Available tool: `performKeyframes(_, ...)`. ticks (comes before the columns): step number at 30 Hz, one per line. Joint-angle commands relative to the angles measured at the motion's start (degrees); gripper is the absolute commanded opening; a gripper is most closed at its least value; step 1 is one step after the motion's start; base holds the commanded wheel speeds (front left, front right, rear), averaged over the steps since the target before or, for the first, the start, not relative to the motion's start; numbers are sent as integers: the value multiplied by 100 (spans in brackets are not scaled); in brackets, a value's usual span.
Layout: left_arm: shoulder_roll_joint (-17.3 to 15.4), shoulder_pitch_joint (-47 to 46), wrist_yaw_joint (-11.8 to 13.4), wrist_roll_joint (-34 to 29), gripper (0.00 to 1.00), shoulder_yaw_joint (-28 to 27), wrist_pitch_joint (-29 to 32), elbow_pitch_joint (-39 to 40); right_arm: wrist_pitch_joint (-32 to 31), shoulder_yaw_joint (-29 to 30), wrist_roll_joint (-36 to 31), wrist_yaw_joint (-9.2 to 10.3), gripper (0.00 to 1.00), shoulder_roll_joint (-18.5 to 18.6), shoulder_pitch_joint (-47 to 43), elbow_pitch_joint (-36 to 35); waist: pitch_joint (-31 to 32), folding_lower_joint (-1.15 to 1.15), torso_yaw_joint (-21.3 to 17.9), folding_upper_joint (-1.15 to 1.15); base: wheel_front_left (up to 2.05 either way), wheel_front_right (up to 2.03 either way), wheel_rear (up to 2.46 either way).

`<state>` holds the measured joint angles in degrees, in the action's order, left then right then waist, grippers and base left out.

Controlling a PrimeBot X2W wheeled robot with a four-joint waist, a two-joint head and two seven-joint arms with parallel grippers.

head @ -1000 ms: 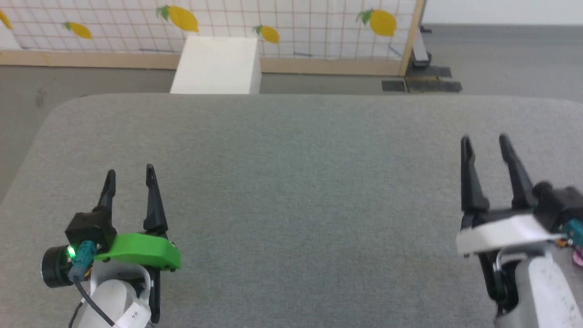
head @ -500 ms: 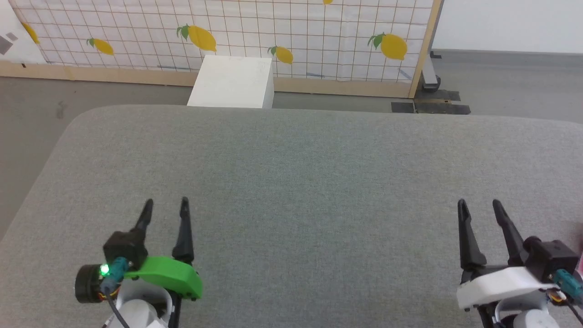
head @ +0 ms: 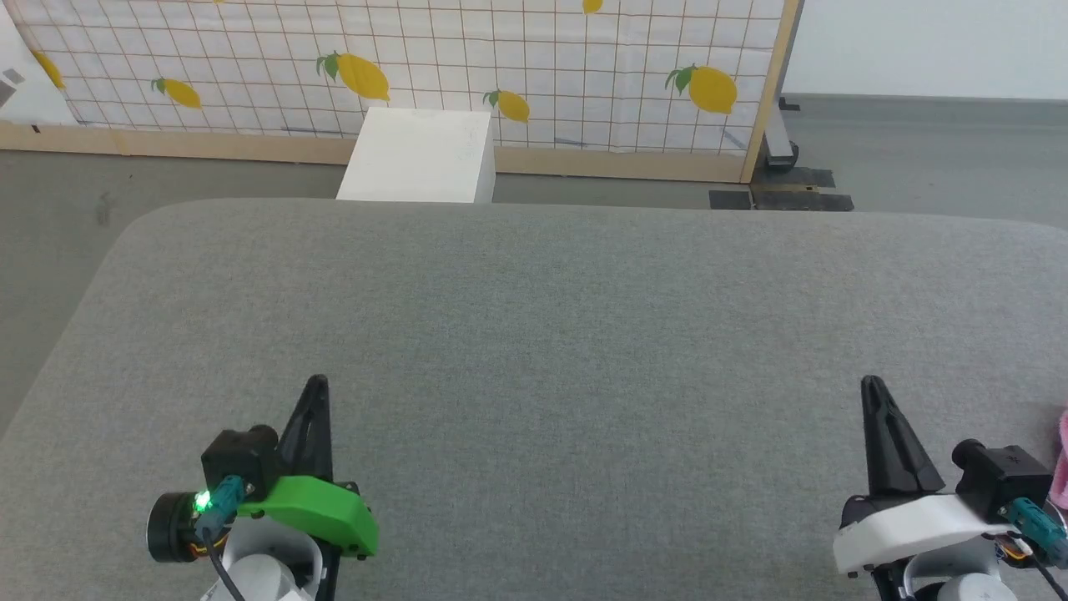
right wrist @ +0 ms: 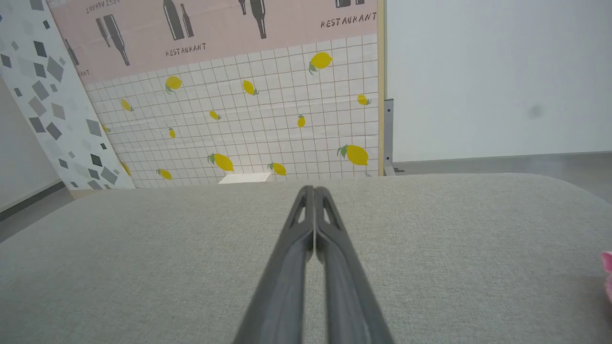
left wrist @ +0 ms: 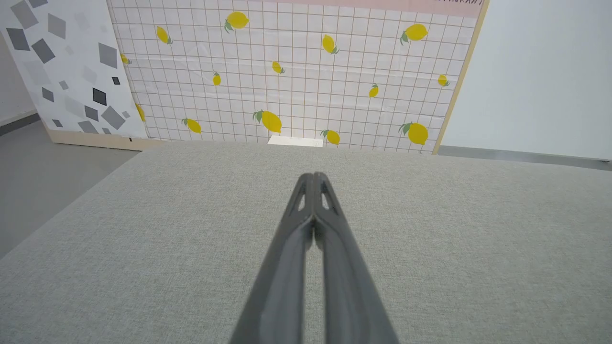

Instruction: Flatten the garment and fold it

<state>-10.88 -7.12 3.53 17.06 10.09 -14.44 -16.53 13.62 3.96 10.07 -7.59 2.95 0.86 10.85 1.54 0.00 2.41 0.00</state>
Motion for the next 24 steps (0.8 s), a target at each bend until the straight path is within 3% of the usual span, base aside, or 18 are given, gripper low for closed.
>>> performKeyframes(1,13,12,-6,-27,0,-15,23,25,-22,-5,-16,0,0,0,-1,-17,-2,0,-3,0,0,0,0)
performKeyframes(24,158,141,-70,-337,0,-199,286,326,-269,-77,-199,2,0,-1,-17,-215,-30,0,-47,0,0,0,0)
